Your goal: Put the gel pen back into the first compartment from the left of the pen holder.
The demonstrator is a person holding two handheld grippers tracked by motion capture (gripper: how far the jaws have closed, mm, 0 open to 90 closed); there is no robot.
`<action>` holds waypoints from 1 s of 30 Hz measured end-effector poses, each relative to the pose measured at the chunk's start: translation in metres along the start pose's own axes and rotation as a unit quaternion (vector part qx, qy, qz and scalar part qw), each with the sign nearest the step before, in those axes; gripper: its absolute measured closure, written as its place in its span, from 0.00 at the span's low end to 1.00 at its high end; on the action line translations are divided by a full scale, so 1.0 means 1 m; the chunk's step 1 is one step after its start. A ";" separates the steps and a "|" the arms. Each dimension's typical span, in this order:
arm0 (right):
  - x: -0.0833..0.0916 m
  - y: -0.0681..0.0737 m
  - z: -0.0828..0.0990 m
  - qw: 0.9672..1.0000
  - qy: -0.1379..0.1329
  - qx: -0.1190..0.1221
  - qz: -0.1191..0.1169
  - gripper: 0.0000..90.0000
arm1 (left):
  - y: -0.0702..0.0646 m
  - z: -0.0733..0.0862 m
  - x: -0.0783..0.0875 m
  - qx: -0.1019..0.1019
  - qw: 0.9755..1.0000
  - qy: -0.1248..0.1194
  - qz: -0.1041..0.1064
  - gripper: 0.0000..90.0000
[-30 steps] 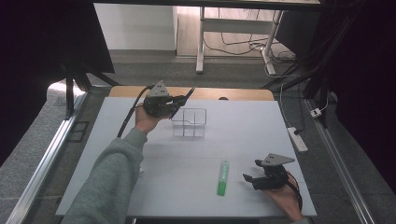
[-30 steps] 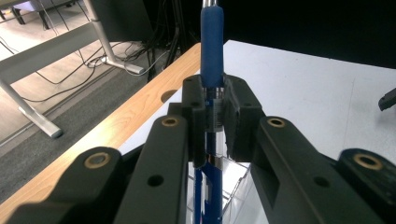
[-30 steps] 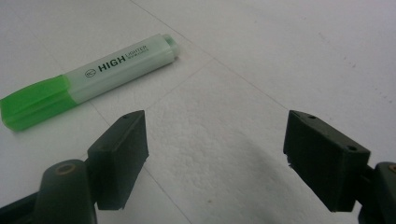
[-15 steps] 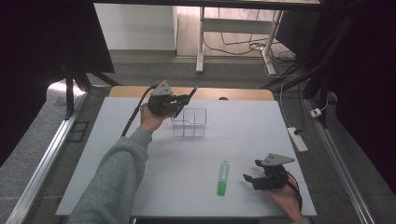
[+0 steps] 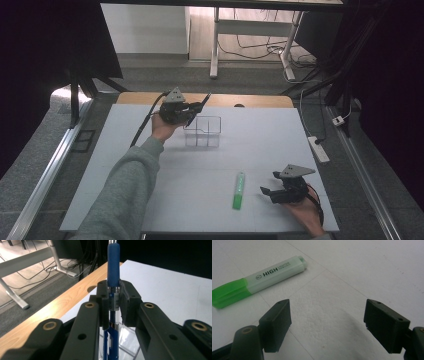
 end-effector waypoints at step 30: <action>0.002 0.002 -0.002 1.000 -0.003 0.004 0.002 0.25 | -0.022 0.022 0.068 0.011 0.998 0.056 -0.014 0.53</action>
Point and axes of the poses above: each handheld gripper's, and its own axes: x roughly backward along the jaws, z roughly out of its underside, y roughly to its left, the point moved 3 cm from there along -x, roughly forward along the jaws, and after that the axes turned 9 degrees about -y, right-handed, at the moved point
